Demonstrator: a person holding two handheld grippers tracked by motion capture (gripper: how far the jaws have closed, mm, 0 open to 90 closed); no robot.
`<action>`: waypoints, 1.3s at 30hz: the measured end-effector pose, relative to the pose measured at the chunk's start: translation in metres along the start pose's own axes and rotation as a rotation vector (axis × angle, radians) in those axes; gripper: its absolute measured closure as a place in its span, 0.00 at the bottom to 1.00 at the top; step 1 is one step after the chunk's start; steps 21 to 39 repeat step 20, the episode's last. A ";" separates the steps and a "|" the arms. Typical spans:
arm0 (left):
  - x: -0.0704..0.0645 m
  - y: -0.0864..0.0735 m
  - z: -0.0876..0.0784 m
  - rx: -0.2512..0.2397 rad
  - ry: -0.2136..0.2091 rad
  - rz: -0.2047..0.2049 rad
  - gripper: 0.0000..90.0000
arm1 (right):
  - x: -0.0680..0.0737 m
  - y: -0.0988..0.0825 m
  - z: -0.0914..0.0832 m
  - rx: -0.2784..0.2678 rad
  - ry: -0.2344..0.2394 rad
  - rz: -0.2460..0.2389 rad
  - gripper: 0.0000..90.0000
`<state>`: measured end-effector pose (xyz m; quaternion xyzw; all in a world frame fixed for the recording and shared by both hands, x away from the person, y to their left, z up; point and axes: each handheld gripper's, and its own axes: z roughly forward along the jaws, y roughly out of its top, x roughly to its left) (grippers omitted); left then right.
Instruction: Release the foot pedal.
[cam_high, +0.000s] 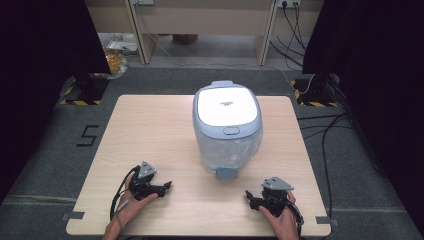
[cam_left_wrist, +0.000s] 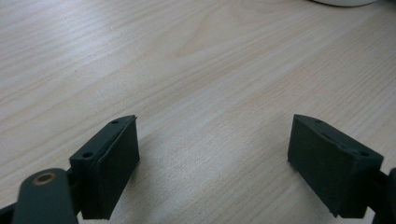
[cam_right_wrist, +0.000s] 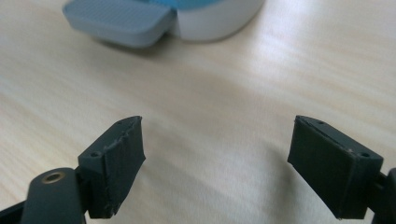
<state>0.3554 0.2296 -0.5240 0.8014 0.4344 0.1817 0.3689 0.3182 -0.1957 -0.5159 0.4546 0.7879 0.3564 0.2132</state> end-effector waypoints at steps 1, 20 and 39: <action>0.000 0.000 0.000 0.000 0.000 0.000 0.17 | 0.000 -0.001 0.000 0.010 0.000 -0.003 0.20; 0.000 0.000 0.000 -0.004 0.000 -0.002 0.17 | -0.003 -0.001 0.002 0.060 0.028 -0.021 0.12; 0.000 0.000 0.000 -0.004 0.000 -0.002 0.17 | -0.003 -0.001 0.002 0.060 0.028 -0.021 0.12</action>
